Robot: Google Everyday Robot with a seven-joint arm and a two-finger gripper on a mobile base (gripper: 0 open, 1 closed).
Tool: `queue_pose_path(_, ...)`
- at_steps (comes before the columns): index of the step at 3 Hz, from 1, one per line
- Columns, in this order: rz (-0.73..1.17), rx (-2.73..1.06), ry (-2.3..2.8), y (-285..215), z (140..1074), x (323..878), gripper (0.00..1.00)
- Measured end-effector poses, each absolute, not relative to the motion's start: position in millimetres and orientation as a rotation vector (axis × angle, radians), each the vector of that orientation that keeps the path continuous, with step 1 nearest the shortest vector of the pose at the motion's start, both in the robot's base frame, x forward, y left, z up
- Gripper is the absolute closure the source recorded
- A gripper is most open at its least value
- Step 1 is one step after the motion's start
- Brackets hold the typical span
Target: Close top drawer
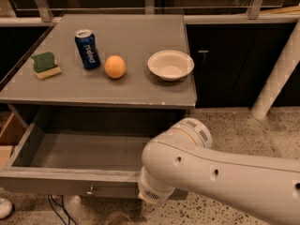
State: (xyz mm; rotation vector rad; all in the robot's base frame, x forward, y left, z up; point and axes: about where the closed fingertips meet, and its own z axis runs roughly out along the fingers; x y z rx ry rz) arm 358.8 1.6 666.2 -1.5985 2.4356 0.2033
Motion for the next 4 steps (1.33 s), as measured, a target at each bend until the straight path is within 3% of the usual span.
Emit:
queue_pose_path(1,0.225,-1.571,2.500,-14,648,343,1.00)
queue_pose_path(4,0.181,-1.495,2.434,23,658,385,1.00)
